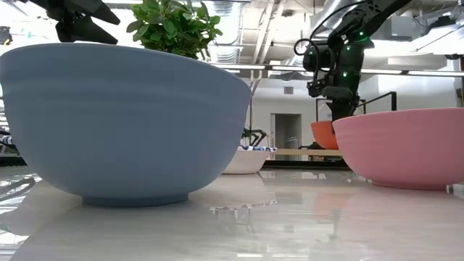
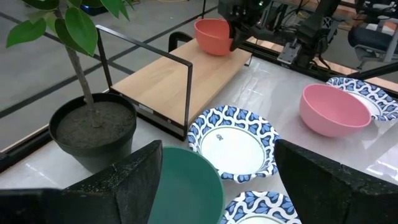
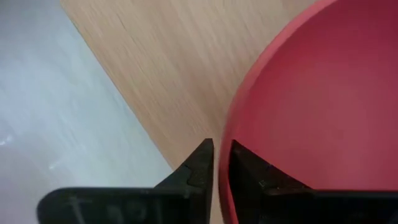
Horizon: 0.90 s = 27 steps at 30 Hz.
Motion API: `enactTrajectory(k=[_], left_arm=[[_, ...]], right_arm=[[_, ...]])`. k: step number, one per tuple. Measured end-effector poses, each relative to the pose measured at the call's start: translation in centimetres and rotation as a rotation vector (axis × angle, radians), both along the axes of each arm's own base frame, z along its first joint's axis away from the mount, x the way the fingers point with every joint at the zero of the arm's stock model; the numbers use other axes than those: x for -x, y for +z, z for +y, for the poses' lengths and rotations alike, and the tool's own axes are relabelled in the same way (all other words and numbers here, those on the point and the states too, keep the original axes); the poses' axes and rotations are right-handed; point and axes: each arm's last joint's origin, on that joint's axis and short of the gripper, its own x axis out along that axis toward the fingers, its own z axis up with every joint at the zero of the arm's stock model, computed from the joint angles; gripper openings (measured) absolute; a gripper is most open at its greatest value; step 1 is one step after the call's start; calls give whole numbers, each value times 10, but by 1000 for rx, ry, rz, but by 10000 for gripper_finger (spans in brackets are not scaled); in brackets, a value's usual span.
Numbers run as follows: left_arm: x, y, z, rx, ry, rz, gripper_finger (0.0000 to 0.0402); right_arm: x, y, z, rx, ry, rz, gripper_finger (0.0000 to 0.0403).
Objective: Place and stack bowls onto a shelf
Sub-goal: Put the orange bowl on the shelf, then stack the pink bowl on top of the orange bowl on the shelf
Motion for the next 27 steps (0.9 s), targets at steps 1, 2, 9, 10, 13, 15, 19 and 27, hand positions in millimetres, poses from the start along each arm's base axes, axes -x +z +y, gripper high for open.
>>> enactTrajectory(k=[1,2,9,10,13,15,19,27], left_arm=[[0,0,0,0,0,0,293],[0,0,0,0,0,0,293],[0,0,0,-6,6,0,293],[0,0,0,-11,6,2,293],[0,0,1,-18,17,1,293],[0,0,1,-19,20,0,293],[0,0,1,-15,21,-2,293],[0,0,1,-4,18,-5,293]], right_arm=[[0,0,0,4,6,5,79],[0,0,0,10,10,12,87],[1,7,-3,60,15,46,185],[0,11,-5,75,12,45,200],[-3,29,-8,95,6,26,233],[-7,46,-8,108,-3,-4,242],[-17,78,4,99,13,-50,244],[-45,90,86,-60,168,-65,240]])
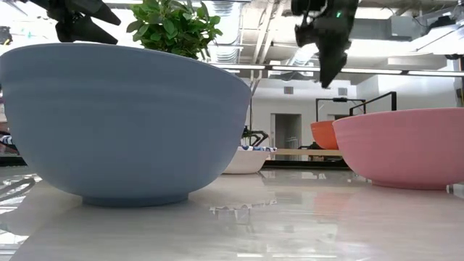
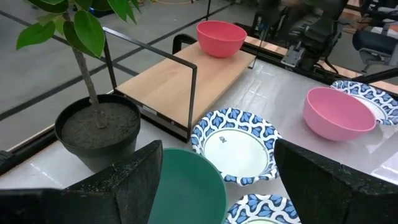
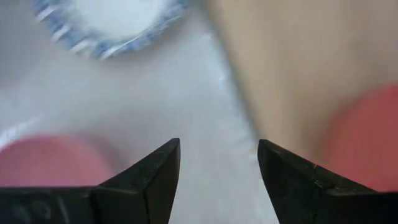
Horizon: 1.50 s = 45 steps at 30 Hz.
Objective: Place and stack bowls onto a shelf
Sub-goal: Stack the pink bowl on top of the orange bowl on the shelf
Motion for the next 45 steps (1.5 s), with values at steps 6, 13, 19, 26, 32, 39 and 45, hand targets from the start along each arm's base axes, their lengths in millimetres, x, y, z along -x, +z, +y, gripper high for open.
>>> enactTrajectory(k=[6,13,19,26,32,39,45], left_arm=[[0,0,0,-3,-1,2,293],[0,0,0,-5,3,1,293],[0,0,0,-5,3,0,293],[0,0,0,-4,4,-1,293],[0,0,0,-4,6,-2,293],[0,0,0,-2,6,-3,293],[0,0,0,-2,6,-3,293]], right_arm=[[-5,-33,67,-55,101,99,240],[1,-69,106,-83,82,134,240],[4,-97,110,-89,76,121,240],[11,-120,102,-86,45,135,236],[11,-123,102,-84,42,133,135],[11,-122,101,-88,46,131,28],[8,-101,93,-79,86,93,28]])
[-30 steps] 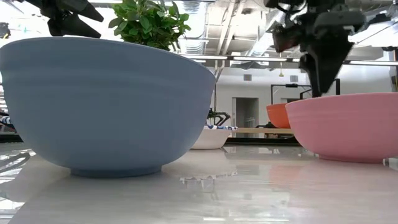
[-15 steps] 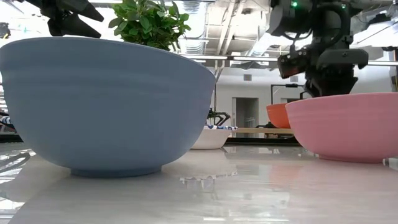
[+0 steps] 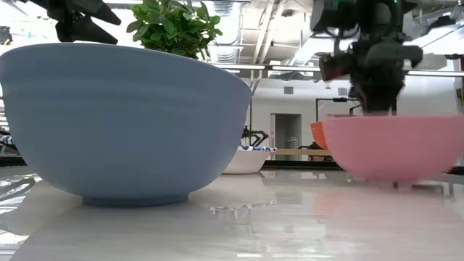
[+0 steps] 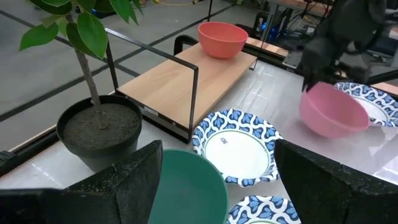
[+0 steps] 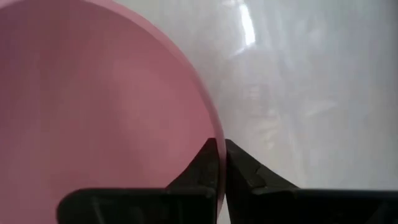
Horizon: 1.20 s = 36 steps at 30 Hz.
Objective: Place and stack bowls onto a shelf
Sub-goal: Stack the pink bowl on top of the orange bowl on the shelf
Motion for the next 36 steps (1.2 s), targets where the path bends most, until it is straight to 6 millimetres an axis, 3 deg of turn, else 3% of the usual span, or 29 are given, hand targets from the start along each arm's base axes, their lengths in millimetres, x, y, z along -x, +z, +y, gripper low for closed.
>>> enactTrajectory(k=[4,8,15,19,23,27,36], left_arm=[[0,0,0,0,0,0,293],[0,0,0,-3,3,2,293],[0,-1,0,-19,3,12,293],[0,0,1,-26,17,10,293],[0,0,1,-26,17,10,293],[1,-1,1,-27,18,12,293],[1,-1,1,-28,19,13,293]], right_arm=[[3,32,-19,24,-24,-33,28],[13,72,-51,110,-97,-92,28],[45,141,-127,326,-435,-204,28],[64,162,-169,360,-635,-249,28],[81,158,-203,311,-788,-237,28],[87,135,-230,229,-814,-147,28],[83,101,-264,166,-813,-24,28]])
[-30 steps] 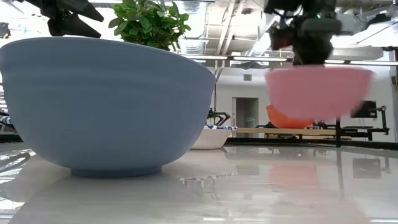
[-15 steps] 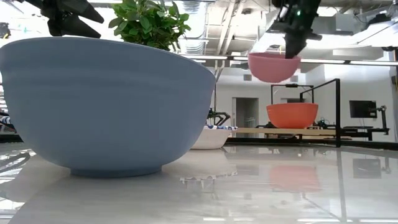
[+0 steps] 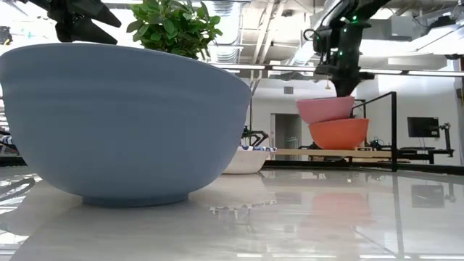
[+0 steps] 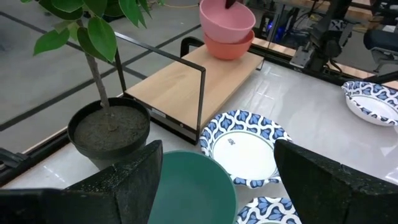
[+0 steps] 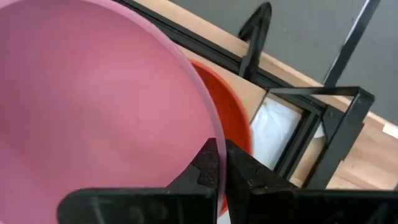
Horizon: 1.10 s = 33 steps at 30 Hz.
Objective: Place and stack bowls onto a shelf
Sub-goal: Stack the pink bowl on top of the orange bowl on the shelf
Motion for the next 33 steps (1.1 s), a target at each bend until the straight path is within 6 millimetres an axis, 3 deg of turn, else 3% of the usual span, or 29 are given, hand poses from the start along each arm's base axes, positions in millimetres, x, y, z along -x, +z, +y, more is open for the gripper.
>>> enactTrajectory(k=[12,26,33], left_arm=[[0,0,0,0,0,0,293],[0,0,0,1,0,-1,293],[0,0,0,1,0,-2,293]], right_arm=[[7,-7,-8,-31,-33,22,30],[8,-7,-7,-43,-1,40,99],[7,-3,-9,-10,6,49,169]])
